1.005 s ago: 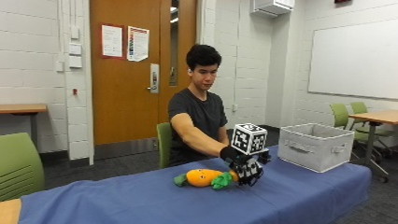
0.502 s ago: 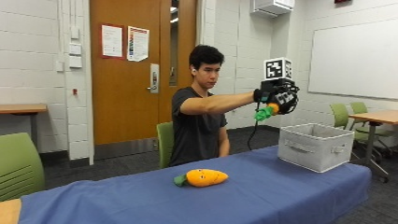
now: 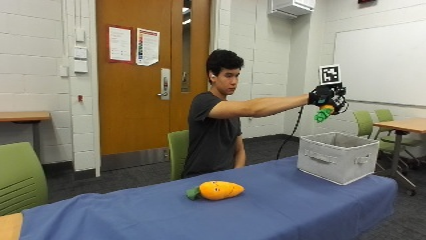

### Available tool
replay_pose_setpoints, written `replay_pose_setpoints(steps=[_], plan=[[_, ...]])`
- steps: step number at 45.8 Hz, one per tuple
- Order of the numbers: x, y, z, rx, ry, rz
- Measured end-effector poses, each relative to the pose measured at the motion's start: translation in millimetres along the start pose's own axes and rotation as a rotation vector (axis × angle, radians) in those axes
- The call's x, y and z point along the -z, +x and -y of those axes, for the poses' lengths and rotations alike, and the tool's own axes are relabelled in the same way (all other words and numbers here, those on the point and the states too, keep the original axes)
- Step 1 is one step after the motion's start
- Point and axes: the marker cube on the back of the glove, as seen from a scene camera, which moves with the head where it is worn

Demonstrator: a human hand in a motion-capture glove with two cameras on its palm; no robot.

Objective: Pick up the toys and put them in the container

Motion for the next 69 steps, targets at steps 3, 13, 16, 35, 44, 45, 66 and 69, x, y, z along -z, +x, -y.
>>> replay_pose_setpoints(steps=[3, 13, 16, 35, 44, 45, 66, 69], plan=[[-12.1, -2.6, 6.7, 0.079, -0.007, -0.064], [-39.8, 33.9, 11.1, 0.074, -0.062, 0.07], [-45.6, 36.3, 10.8, 0.043, -0.097, 0.061], [-43.2, 32.7, -39.0, 0.016, -0.067, -0.029], [-30.4, 103.7, -97.1, 0.007, -0.058, 0.024], [-28.5, 113.6, -104.8, 0.005, -0.054, 0.027], [-13.8, 314.6, -253.0, -0.247, -0.034, -0.153], [-16.8, 332.5, -268.5, -0.26, -0.048, -0.154]])
